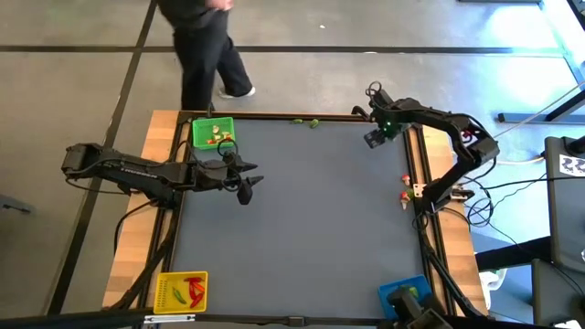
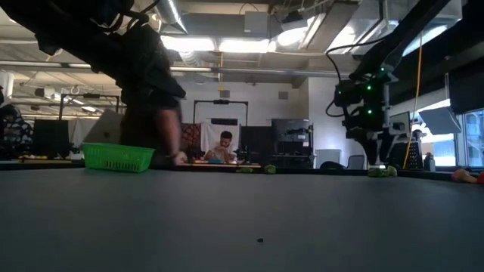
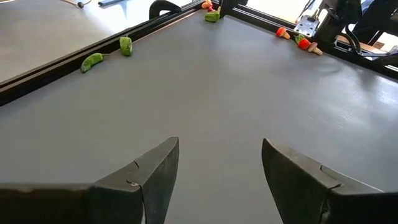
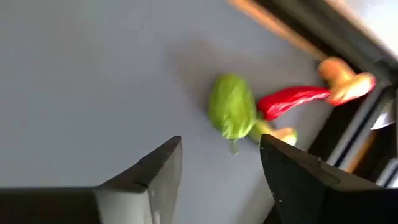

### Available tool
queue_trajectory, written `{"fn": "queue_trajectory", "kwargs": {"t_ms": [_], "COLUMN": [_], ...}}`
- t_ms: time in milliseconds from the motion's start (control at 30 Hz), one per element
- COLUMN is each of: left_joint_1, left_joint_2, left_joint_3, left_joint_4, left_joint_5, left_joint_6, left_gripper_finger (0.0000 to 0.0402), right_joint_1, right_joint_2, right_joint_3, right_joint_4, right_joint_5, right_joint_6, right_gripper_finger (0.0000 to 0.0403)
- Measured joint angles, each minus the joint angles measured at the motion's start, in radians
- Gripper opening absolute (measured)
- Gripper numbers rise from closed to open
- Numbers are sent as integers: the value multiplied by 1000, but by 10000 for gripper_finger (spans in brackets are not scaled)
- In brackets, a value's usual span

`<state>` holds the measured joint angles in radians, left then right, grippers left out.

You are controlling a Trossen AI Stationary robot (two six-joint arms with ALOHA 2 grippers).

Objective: Sort produce into baskets
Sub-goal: Put the green chili pepper into the blue bin

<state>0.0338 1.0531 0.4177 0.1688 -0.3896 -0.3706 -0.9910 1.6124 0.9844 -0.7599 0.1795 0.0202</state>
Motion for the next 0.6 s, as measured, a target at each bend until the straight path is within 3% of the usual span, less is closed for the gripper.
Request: {"fn": "queue_trajectory", "kwargs": {"t_ms": [267,600], "left_joint_1": [0,0], "left_joint_2": [0,0], "left_joint_3": [0,0], "left_joint_4": [0,0], "left_joint_5": [-1,-1], "left_joint_6": [11,11], "left_gripper_finger": [225,225], "right_joint_1": [-17,-38], "right_joint_2": [38,211], "right_joint_3": [53,177], "right_joint_4": [8,-87], "right_joint_5": [29,21], "right_joint_6": [3,-3], "right_gripper_finger": [182,179]}}
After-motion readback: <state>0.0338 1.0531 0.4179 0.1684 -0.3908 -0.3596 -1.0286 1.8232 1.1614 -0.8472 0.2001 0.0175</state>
